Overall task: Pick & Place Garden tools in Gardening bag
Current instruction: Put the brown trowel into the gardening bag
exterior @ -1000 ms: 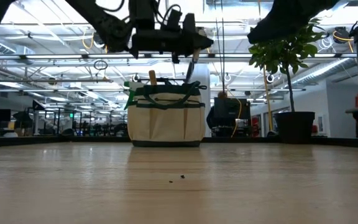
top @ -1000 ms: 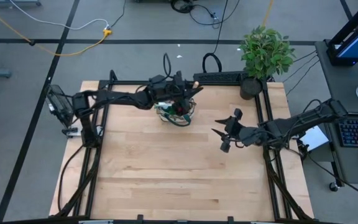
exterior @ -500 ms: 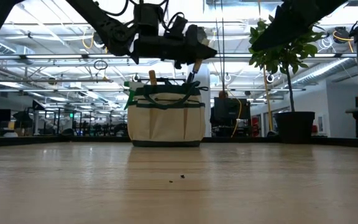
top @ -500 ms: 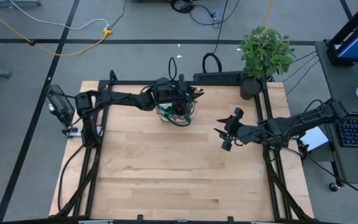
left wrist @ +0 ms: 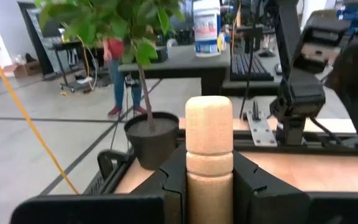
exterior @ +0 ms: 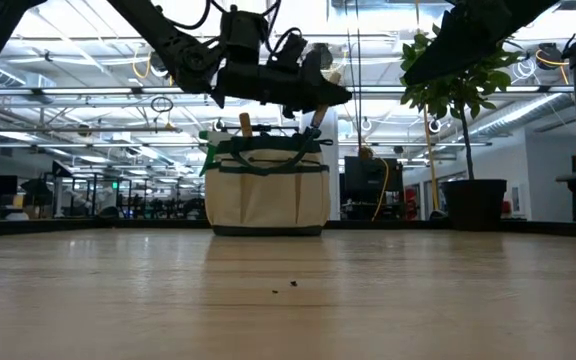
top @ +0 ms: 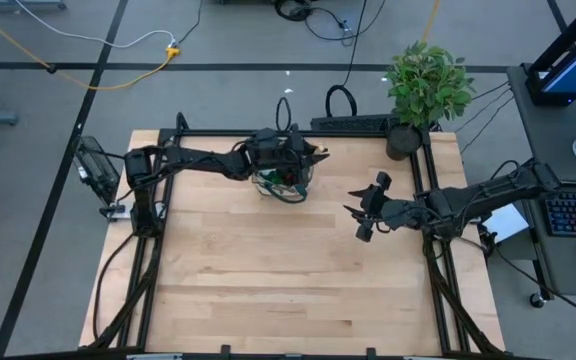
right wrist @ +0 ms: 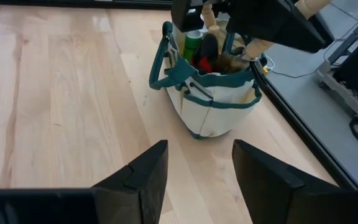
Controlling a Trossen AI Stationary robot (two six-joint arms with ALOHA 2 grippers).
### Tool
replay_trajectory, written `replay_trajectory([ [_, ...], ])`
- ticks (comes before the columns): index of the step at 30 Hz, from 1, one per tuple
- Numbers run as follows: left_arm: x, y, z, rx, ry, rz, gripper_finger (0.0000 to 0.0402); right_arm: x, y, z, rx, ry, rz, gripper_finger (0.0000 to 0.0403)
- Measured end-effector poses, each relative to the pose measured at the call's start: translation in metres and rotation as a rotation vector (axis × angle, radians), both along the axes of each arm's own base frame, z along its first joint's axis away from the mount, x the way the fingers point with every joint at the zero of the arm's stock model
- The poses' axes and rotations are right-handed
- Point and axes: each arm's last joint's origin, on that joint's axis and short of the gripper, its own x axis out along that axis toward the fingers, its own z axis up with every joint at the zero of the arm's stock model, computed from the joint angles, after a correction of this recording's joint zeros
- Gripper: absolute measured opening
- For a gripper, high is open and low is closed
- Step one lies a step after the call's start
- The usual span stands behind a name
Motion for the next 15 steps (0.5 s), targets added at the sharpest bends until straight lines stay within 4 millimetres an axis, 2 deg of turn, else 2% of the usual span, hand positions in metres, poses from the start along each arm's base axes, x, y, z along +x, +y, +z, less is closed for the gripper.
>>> replay_trajectory([
  [4,0.0000,0.0000,-0.0012,-0.004,0.010,0.000,0.0062,0.0000,0.0000,0.0000,-0.001,0.000,0.001,0.0173],
  [10,-0.0002,0.0001,-0.0035,-0.012,0.033,0.000,0.0122,0.0000,0.0001,0.0000,-0.001,0.001,0.001,0.0173],
  [15,-0.0009,0.0004,-0.0024,-0.012,0.037,0.002,0.0143,0.0000,0.0001,0.0000,-0.001,0.001,0.001,0.0173],
])
